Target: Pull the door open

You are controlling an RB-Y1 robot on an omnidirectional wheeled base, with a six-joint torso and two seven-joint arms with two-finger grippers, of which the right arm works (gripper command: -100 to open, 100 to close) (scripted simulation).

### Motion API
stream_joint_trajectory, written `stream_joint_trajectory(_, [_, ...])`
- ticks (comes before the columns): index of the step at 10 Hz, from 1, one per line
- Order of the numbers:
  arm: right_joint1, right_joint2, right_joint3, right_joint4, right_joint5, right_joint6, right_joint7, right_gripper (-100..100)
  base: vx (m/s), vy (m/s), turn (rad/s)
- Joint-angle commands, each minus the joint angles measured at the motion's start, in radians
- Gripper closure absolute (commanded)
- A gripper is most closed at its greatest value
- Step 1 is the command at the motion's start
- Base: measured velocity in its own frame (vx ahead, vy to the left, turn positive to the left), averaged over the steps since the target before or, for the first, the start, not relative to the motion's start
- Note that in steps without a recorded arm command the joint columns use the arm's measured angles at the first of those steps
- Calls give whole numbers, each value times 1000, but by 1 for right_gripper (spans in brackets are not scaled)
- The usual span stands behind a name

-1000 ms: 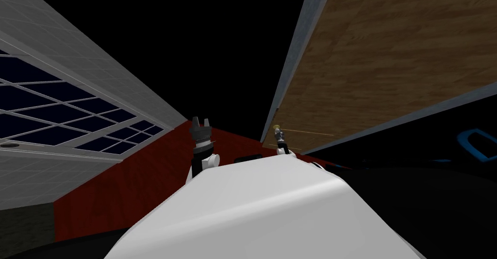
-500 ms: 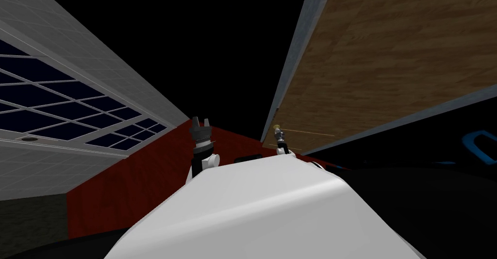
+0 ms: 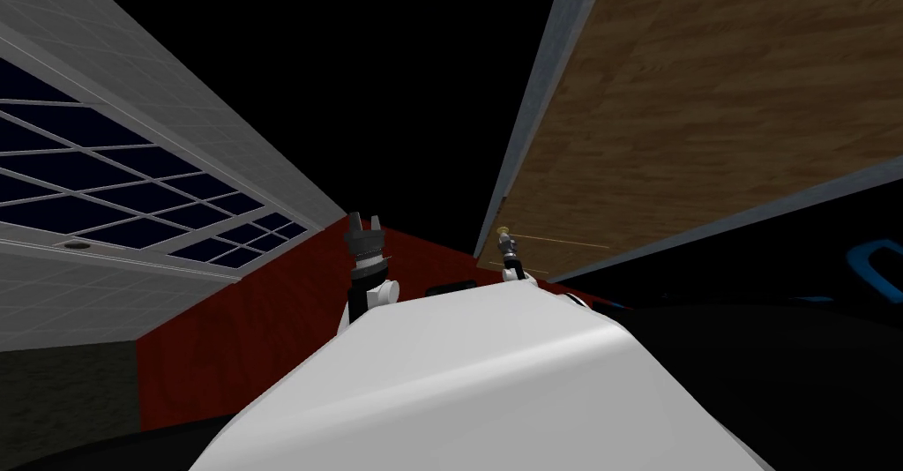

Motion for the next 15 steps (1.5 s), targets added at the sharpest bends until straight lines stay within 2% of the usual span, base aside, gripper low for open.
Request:
stream_joint_trajectory(1, [-3,2,-3,1,-1,-3,-50,100,-31,-6,40])
stream_joint_trajectory(4, [-8,3,-7,7,-3,-3,-125,100,-40,-9,38])
stream_joint_trajectory(5, [-8,3,-7,7,-3,-3,-132,100,-23,-4,17])
stream_joint_trajectory(6, [-10,4,-9,10,-4,-3,-170,100,-28,-5,35])
stream_joint_trajectory(7, [-10,4,-9,10,-4,-3,-173,100,-24,-9,22])
stream_joint_trajectory(11, [-18,6,-15,18,-6,-2,-287,100,-36,-9,38])
stream_joint_trajectory(12, [-18,6,-15,18,-6,-2,-292,100,-21,-5,16])
stream_joint_trajectory(13, [-20,7,-17,20,-7,-2,-330,100,-24,-7,31])
stream_joint_trajectory(15, [-22,7,-18,23,-7,-2,-369,100,-34,-10,34])
